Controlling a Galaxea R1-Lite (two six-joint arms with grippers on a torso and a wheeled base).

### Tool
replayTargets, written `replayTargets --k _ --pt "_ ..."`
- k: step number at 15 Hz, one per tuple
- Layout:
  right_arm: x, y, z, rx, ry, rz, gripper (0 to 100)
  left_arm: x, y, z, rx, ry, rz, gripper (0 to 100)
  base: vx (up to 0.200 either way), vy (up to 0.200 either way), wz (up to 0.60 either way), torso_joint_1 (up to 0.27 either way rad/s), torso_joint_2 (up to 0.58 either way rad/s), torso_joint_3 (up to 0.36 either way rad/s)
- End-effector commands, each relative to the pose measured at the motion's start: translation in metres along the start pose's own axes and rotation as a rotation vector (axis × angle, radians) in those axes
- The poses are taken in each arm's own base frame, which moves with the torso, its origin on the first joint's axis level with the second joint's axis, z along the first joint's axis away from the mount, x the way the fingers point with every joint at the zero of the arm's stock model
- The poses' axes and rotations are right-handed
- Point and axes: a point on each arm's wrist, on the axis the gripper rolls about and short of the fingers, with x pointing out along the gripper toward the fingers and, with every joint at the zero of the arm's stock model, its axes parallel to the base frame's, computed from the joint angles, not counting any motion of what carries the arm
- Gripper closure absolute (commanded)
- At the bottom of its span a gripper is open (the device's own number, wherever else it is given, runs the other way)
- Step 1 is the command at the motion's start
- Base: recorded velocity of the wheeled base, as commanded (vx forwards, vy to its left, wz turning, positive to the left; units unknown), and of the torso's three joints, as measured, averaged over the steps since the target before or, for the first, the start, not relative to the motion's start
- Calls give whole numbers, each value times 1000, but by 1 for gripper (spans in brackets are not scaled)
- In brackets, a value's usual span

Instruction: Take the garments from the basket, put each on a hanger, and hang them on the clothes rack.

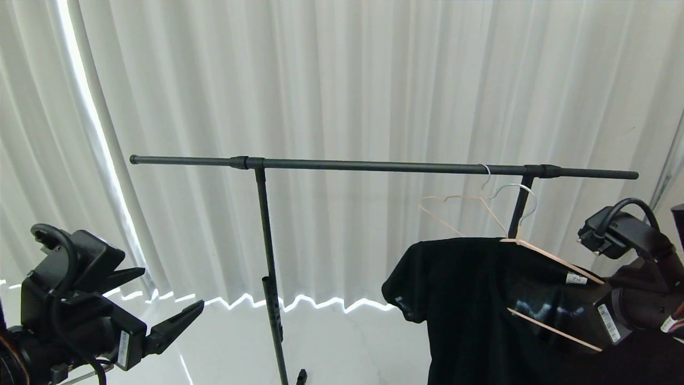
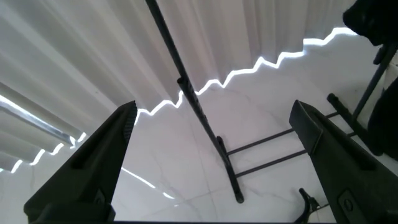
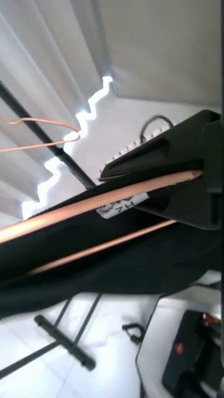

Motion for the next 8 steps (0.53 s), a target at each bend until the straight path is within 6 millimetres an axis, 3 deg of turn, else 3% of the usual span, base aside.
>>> replayTargets --k 1,8 --pt "2 0 0 13 11 1 100 0 0 0 1 -2 -1 0 0 0 0 0 0 0" --pt "22 6 13 179 -22 6 100 -3 -5 6 25 -37 -25 0 0 0 0 0 0 0"
